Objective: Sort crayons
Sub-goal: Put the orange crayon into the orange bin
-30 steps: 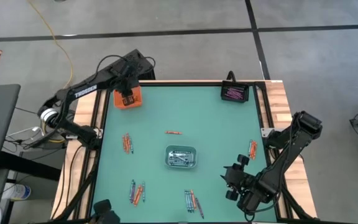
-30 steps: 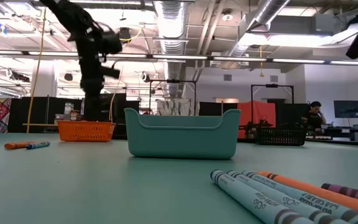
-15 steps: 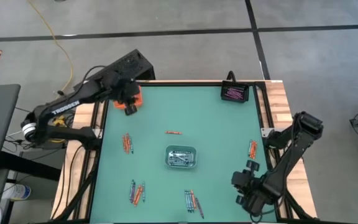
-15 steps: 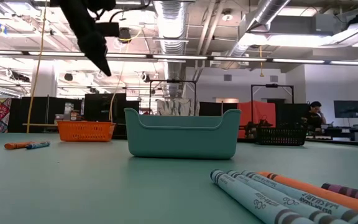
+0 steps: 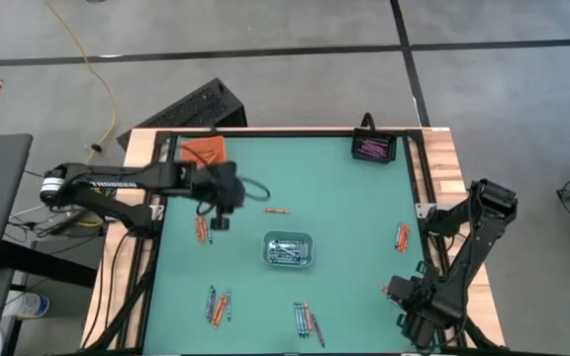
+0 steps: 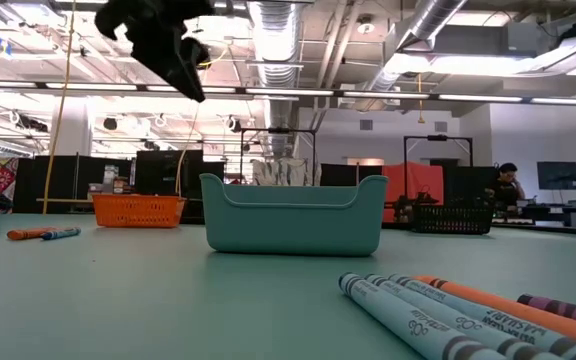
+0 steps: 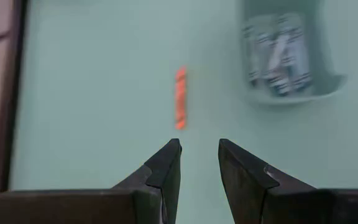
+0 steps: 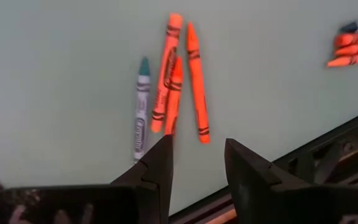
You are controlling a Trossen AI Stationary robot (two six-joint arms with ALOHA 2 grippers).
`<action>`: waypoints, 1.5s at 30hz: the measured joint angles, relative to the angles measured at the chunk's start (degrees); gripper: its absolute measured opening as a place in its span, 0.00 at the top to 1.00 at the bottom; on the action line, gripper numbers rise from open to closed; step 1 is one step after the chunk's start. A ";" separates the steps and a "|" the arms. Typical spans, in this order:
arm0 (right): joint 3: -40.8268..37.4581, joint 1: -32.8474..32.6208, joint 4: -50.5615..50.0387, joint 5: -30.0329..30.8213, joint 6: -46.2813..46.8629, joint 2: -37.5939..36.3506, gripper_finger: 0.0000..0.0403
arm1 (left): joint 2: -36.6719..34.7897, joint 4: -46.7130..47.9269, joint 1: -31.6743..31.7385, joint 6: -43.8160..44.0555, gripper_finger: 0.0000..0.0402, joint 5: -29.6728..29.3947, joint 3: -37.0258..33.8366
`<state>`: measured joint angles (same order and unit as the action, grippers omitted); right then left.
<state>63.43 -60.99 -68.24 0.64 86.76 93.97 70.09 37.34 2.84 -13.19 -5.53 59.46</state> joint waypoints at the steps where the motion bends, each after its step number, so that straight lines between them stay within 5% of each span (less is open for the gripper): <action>1: -1.09 0.00 0.98 -0.66 -0.05 0.00 0.67 | 0.79 -0.86 -1.85 0.30 0.76 -0.08 0.00; 10: -7.16 0.27 7.93 -3.86 -1.64 0.00 0.67 | 8.38 -5.76 -14.07 1.34 0.76 -1.37 0.00; 24: -13.02 2.97 14.54 -5.34 -4.28 0.00 0.68 | 11.58 -10.00 -21.63 3.45 0.76 -1.42 0.00; 39: -15.44 3.43 17.93 -5.62 -4.18 -0.17 0.97 | 11.53 -11.44 -25.99 3.58 0.76 -4.19 0.00; 45: -14.08 4.04 14.76 -5.75 -3.86 0.06 0.99 | 11.53 -12.68 -28.30 3.38 0.76 -6.57 0.00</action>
<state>49.35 -56.95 -53.48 -5.11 82.90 94.03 81.62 24.66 -25.46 -9.80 -12.10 59.46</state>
